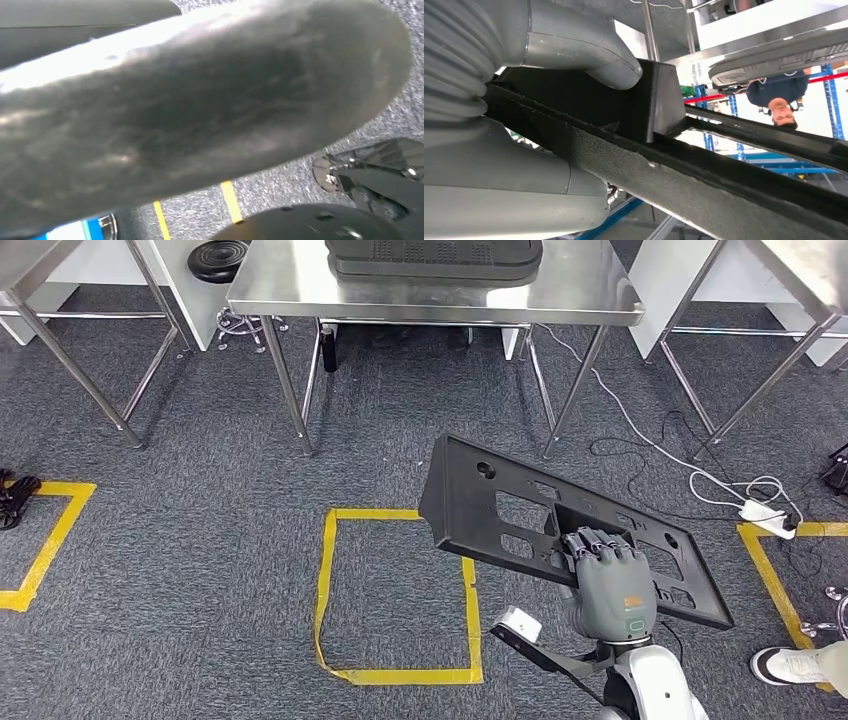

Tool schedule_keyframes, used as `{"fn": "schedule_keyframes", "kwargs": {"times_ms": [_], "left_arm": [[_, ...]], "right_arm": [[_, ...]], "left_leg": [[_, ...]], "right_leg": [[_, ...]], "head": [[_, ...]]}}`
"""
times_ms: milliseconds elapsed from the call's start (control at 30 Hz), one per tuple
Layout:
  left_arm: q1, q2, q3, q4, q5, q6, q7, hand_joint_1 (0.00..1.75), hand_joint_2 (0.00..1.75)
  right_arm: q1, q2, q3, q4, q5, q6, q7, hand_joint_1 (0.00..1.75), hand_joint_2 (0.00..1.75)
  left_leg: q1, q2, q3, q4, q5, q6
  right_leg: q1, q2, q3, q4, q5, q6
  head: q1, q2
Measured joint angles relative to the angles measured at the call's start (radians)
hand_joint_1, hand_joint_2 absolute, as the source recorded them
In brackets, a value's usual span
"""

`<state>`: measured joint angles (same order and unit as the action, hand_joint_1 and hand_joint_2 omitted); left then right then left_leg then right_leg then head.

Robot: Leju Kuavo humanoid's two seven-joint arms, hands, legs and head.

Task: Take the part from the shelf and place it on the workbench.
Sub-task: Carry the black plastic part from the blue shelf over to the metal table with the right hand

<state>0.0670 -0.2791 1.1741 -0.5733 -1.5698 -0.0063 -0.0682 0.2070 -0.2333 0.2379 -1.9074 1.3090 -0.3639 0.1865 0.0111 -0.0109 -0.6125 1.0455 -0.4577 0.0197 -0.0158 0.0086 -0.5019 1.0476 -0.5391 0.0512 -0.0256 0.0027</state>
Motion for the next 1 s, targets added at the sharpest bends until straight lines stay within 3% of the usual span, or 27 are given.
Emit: {"fn": "schedule_keyframes", "kwargs": {"times_ms": [133,167,200,267,300,367,400,467,533,600,667,700,733,800,867,933,1000], "left_arm": [[-0.002,0.003,0.000,0.005,0.000,0.002,0.003,0.00,0.00],[-0.002,0.004,0.000,0.008,0.000,0.003,0.006,0.00,0.00],[-0.002,0.006,0.000,0.010,0.000,0.004,0.009,0.00,0.00],[-0.002,0.008,0.000,0.016,0.000,0.006,0.012,0.00,0.00],[-0.002,0.010,0.000,0.019,0.000,0.008,0.012,0.00,0.00],[-0.003,0.014,0.000,0.024,0.000,0.013,0.012,0.00,0.00],[-0.004,0.016,0.000,0.027,0.000,0.015,0.012,0.00,0.00],[-0.006,0.021,-0.001,0.032,0.000,0.018,0.011,0.00,0.00],[-0.009,0.024,-0.001,0.038,0.000,0.020,0.011,0.00,0.00],[-0.012,0.026,-0.001,0.046,0.000,0.024,0.011,0.00,0.00],[-0.013,0.027,-0.001,0.052,0.000,0.027,0.012,0.00,0.00],[-0.013,0.028,0.000,0.054,0.000,0.027,0.013,0.00,0.00],[-0.013,0.028,0.000,0.056,0.000,0.028,0.013,0.00,0.00],[-0.011,0.029,0.000,0.058,0.000,0.028,0.013,0.00,0.00],[-0.009,0.029,0.000,0.059,0.000,0.028,0.014,0.00,0.00],[-0.010,0.028,0.000,0.062,0.000,0.028,0.014,0.00,0.00],[-0.012,0.024,0.000,0.062,0.000,0.029,0.014,0.00,0.00]], "right_arm": [[-0.016,-0.005,0.002,0.003,0.014,0.018,0.000,1.75,1.75],[-0.019,-0.006,0.004,0.005,0.018,0.025,0.000,1.75,1.75],[-0.023,-0.007,0.006,0.008,0.022,0.030,0.000,1.75,1.75],[-0.030,-0.010,0.010,0.014,0.028,0.033,0.000,1.75,1.75],[-0.034,-0.012,0.012,0.017,0.031,0.034,0.000,1.75,1.75],[-0.044,-0.015,0.020,0.023,0.037,0.041,-0.001,1.75,1.75],[-0.051,-0.015,0.025,0.026,0.043,0.048,-0.002,1.75,1.75],[-0.068,-0.016,0.039,0.034,0.057,0.068,-0.003,1.75,1.75],[-0.093,-0.016,0.057,0.045,0.076,0.092,-0.003,1.75,1.75],[-0.123,-0.019,0.079,0.061,0.097,0.118,-0.003,1.75,1.75],[-0.152,-0.023,0.105,0.082,0.116,0.140,0.000,1.75,1.75],[-0.165,-0.024,0.117,0.092,0.124,0.148,0.002,1.75,1.75],[-0.178,-0.025,0.129,0.103,0.132,0.155,0.004,1.75,1.75],[-0.206,-0.026,0.150,0.124,0.143,0.165,0.007,1.75,1.75],[-0.233,-0.027,0.169,0.143,0.149,0.173,0.009,1.75,1.75],[-0.254,-0.030,0.182,0.157,0.153,0.178,0.010,1.75,1.75],[-0.271,-0.032,0.195,0.166,0.155,0.182,0.011,1.75,1.75]], "left_leg": [[-0.001,-0.002,0.023,-0.005,-0.021,0.015],[-0.001,-0.003,0.033,-0.005,-0.029,0.016],[-0.001,-0.005,0.045,-0.005,-0.038,0.015],[-0.002,-0.007,0.069,-0.006,-0.058,0.011],[-0.003,-0.008,0.081,-0.006,-0.068,0.008],[-0.007,-0.009,0.094,-0.008,-0.083,-0.003],[-0.009,-0.008,0.104,-0.010,-0.086,-0.009],[-0.009,-0.004,0.110,0.001,-0.090,-0.018],[-0.007,0.001,0.072,0.077,-0.097,-0.024],[-0.007,0.004,-0.013,0.202,-0.133,-0.031],[-0.007,0.004,-0.084,0.265,-0.177,-0.033],[-0.007,0.004,-0.097,0.250,-0.176,-0.032],[-0.007,0.005,-0.095,0.206,-0.149,-0.029],[-0.008,0.006,-0.074,0.089,-0.047,-0.022],[-0.012,0.007,-0.056,0.028,0.016,-0.012],[-0.015,0.007,-0.045,0.021,0.017,0.000],[-0.013,0.005,-0.030,0.012,0.017,0.012]], "right_leg": [[0.002,-0.002,-0.167,0.234,-0.064,-0.010],[0.002,-0.002,-0.194,0.250,-0.066,-0.009],[0.002,-0.002,-0.203,0.229,-0.048,-0.001],[0.002,-0.004,-0.180,0.104,0.040,0.019],[0.003,-0.008,-0.166,0.044,0.075,0.018],[0.008,-0.015,-0.148,-0.014,0.104,0.000],[0.009,-0.016,-0.142,-0.017,0.100,-0.014],[0.002,-0.012,-0.121,-0.024,0.105,-0.027],[-0.004,-0.009,-0.097,-0.025,0.099,-0.040],[-0.003,-0.009,-0.079,-0.025,0.083,-0.050],[-0.002,-0.006,-0.057,-0.025,0.064,-0.051],[-0.002,-0.004,-0.043,-0.025,0.054,-0.051],[-0.001,-0.003,-0.027,-0.025,0.043,-0.049],[0.001,-0.002,0.000,-0.025,0.020,-0.042],[0.006,0.000,0.013,-0.026,0.001,-0.031],[0.009,0.002,0.024,-0.023,-0.004,-0.019],[0.008,0.001,0.004,0.019,0.001,-0.011]], "head": [[0.002,0.000],[0.002,0.000],[0.002,0.000],[0.003,0.000],[0.002,0.000],[0.002,0.000],[0.002,0.000],[0.003,0.000],[0.000,0.000],[-0.001,0.000],[-0.001,0.000],[-0.001,0.000],[-0.001,0.000],[-0.001,0.000],[-0.002,0.000],[-0.003,0.000],[-0.003,0.000]]}}
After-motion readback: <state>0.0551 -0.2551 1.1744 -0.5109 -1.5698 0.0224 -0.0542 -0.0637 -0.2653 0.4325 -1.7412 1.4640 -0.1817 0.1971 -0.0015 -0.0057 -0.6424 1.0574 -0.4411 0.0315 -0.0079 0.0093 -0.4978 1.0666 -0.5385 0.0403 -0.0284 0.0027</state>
